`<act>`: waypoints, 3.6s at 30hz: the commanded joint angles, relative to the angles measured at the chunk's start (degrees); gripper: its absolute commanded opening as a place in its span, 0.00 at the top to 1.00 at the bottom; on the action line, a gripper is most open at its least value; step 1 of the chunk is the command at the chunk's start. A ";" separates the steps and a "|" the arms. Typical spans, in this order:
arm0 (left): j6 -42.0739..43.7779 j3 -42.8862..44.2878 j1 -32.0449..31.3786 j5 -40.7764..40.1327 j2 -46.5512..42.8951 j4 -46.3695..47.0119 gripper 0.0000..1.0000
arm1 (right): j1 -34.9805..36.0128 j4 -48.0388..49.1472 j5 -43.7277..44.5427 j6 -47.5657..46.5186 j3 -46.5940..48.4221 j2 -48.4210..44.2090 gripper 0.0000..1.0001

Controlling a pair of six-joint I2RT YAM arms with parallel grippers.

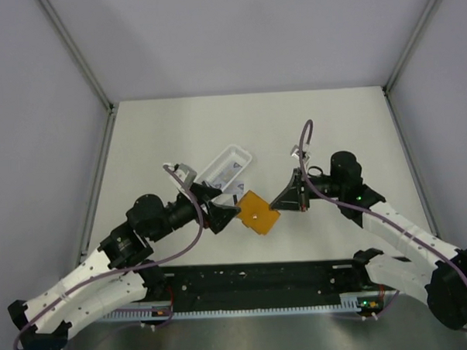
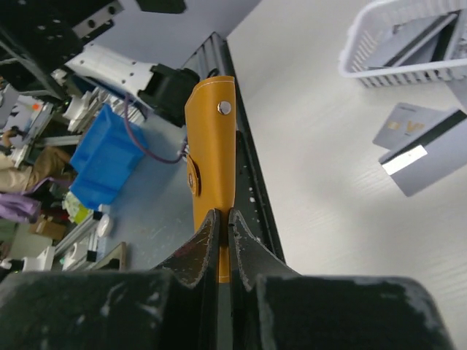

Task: Put the credit cards into the card holder
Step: Pick up the card holder from the center of the board.

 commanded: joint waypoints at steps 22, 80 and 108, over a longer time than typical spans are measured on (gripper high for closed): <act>-2.57 -0.66 0.11 22.63 12.26 14.18 1.00 | 0.86 3.66 -3.39 2.15 3.21 -8.86 0.82; 0.67 6.80 0.82 13.81 -1.38 -0.14 0.25 | 9.91 -3.21 -6.08 6.27 9.72 -7.55 1.00; -3.01 6.37 0.73 24.46 11.91 3.72 1.00 | 10.44 -22.46 16.18 -5.17 16.84 -12.29 0.41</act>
